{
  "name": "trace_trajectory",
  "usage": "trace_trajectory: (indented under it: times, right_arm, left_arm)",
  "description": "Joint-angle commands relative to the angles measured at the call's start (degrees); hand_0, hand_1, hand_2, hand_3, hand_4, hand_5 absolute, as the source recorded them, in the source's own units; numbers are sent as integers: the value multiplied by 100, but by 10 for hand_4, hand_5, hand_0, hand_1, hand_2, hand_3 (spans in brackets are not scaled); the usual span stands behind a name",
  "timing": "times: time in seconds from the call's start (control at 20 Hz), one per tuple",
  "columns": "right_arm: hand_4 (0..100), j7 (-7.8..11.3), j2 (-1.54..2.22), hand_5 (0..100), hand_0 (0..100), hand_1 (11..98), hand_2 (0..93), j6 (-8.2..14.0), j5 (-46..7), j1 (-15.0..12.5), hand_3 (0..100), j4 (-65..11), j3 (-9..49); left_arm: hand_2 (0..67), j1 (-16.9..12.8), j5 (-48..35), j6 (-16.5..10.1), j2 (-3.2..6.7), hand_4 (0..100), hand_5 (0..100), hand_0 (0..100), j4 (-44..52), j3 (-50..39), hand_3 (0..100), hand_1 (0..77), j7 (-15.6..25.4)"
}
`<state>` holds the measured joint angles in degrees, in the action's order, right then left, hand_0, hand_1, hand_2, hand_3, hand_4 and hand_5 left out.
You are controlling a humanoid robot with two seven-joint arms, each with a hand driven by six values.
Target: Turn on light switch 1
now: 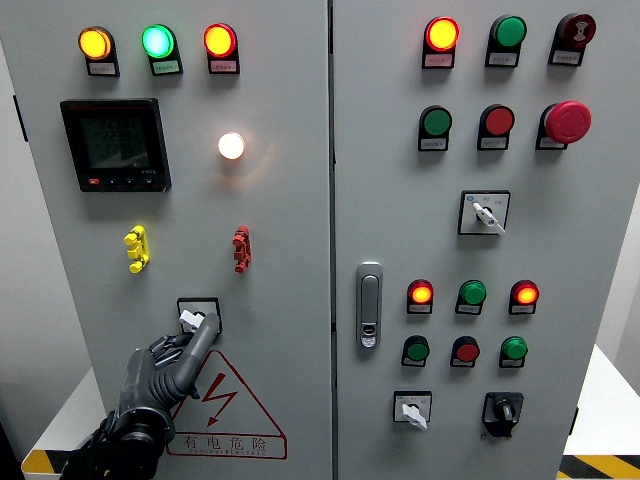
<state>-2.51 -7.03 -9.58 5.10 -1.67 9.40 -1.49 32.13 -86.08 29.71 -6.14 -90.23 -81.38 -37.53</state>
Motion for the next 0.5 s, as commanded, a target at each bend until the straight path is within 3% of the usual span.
trace_trajectory:
  times: [0.0, 0.45]
  right_arm:
    - [230, 5, 0, 147, 0, 225, 0, 0, 0, 0, 110, 0, 0]
    - [230, -4, 0, 147, 0, 225, 0, 0, 0, 0, 110, 0, 0]
  left_arm:
    - [585, -128, -5, 0, -1, 1000, 880, 0, -12, 0, 962, 573, 9]
    - [580, -532, 30, -44, 25, 1000, 825, 0, -74, 245, 967, 585, 484]
